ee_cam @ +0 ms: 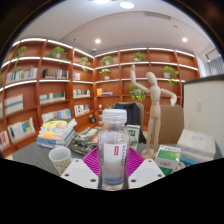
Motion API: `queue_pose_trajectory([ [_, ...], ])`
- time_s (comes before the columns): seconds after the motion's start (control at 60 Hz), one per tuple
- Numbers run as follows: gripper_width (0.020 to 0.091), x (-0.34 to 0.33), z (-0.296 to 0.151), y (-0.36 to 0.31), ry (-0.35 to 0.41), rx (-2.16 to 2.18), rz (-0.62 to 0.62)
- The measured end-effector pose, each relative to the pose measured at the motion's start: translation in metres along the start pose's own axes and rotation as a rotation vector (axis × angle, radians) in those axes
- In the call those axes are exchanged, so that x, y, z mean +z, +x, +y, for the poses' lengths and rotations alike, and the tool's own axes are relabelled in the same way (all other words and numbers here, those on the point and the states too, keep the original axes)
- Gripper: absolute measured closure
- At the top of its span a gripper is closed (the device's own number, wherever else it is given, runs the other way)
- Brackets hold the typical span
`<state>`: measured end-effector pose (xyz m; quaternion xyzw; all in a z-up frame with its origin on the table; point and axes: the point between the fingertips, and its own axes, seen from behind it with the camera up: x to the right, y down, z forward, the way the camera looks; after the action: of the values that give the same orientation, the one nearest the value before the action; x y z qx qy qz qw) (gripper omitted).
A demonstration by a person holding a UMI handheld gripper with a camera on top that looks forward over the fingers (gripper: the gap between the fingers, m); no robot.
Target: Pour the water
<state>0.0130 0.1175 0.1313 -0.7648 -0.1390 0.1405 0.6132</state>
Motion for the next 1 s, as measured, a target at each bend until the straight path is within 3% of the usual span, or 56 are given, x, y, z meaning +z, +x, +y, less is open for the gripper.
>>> queue_pose_trajectory([
  [0.033, 0.078, 0.005, 0.009, -0.02, 0.01, 0.06, -0.013],
  [0.117, 0.0783, 0.001, 0.02, 0.016, 0.022, 0.097, -0.041],
  [0.183, 0.0773, 0.004, 0.035, 0.004, 0.021, 0.059, -0.033],
  [0.2, 0.0781, 0.003, 0.03, 0.004, 0.047, 0.047, -0.036],
  [0.467, 0.077, 0.001, 0.035, -0.004, 0.061, -0.065, 0.01],
  [0.667, 0.0591, -0.005, 0.038, 0.0, 0.035, -0.05, 0.032],
  [0.75, 0.0378, -0.017, 0.044, 0.005, 0.008, -0.047, 0.062],
  [0.783, 0.0333, -0.024, 0.047, 0.006, -0.007, -0.05, 0.072],
  [1.0, 0.0311, -0.1, 0.051, 0.011, -0.037, -0.042, 0.165],
])
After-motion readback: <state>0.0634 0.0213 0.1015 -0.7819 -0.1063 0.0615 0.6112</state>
